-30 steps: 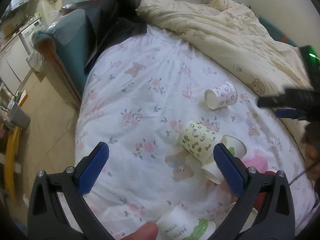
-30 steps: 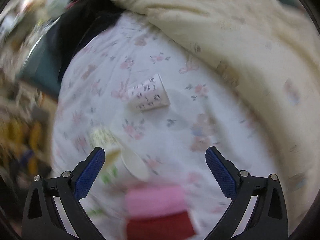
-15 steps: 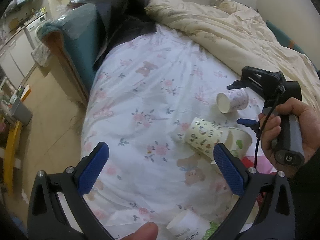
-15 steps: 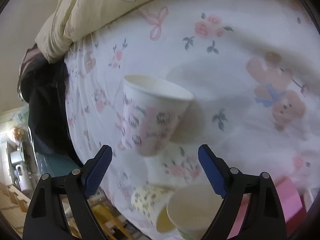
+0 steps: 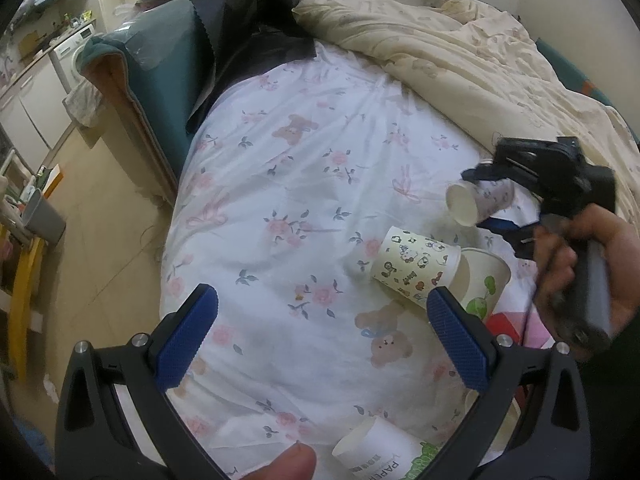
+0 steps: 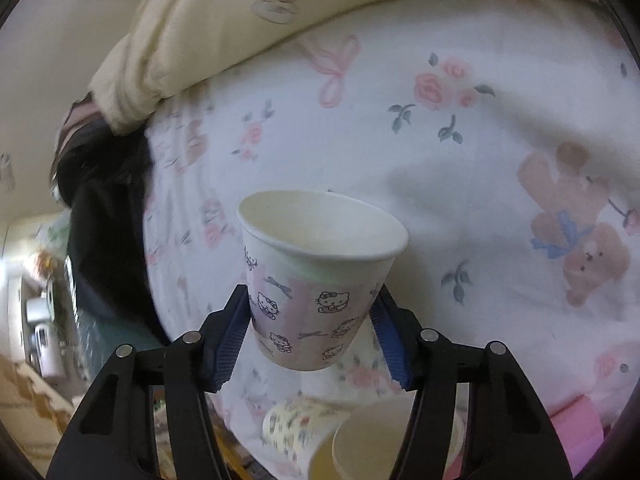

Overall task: Flip cup upside down
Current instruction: 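Lift the Hello Kitty cup with the right gripper, rim up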

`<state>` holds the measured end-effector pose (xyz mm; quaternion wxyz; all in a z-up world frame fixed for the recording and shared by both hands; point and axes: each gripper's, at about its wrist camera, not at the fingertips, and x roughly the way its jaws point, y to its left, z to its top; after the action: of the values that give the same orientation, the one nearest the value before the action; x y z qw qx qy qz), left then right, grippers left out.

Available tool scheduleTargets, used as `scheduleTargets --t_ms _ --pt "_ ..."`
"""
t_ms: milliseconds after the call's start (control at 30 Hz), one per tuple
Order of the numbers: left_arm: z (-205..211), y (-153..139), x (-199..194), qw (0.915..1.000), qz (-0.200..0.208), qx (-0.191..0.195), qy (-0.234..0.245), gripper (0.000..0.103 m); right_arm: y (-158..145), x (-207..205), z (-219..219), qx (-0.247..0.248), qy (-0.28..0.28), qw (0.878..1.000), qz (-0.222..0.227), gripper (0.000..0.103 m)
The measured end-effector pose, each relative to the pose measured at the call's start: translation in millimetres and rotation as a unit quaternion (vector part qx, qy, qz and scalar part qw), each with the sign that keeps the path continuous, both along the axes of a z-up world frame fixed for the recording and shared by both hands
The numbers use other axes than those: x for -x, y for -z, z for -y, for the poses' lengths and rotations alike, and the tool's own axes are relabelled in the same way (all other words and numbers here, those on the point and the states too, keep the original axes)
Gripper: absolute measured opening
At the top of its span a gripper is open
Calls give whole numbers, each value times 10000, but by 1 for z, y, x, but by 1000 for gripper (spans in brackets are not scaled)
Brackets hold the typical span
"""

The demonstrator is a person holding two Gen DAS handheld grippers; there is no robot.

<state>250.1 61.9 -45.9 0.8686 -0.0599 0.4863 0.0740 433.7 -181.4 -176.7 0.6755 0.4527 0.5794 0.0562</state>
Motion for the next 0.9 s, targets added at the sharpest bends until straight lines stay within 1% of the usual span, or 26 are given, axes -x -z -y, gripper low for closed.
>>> scheduleTargets --t_ms 67,200,333,400,533,667,767,800,900 --pt "1 -3 2 10000 73 -27 16 103 -11 11 3 -3 -180 9998 84 62" --pt "5 -11 11 9995 237 -203 78 103 -38 36 11 126 -596 9975 365 62" --pt "8 -20 24 9997 251 -45 46 103 -72 64 17 201 -985 9928 658 62" --pt "14 -25 33 9996 270 -37 78 103 -91 83 20 241 -1188 9895 790 62" --pt "23 -34 50 9994 314 8 148 103 -117 116 18 260 -1452 9846 939 62" --pt "26 -44 79 9992 330 185 117 103 -140 156 19 394 -1696 9788 1080 62" --pt "31 -51 105 9990 357 101 248 103 -153 189 20 510 -1902 9734 1171 62" --pt "32 -54 116 9990 339 72 289 103 -158 202 20 575 -2021 9699 1230 62" --pt "31 -57 146 9990 239 149 336 103 -162 237 20 716 -2322 9618 1259 62"
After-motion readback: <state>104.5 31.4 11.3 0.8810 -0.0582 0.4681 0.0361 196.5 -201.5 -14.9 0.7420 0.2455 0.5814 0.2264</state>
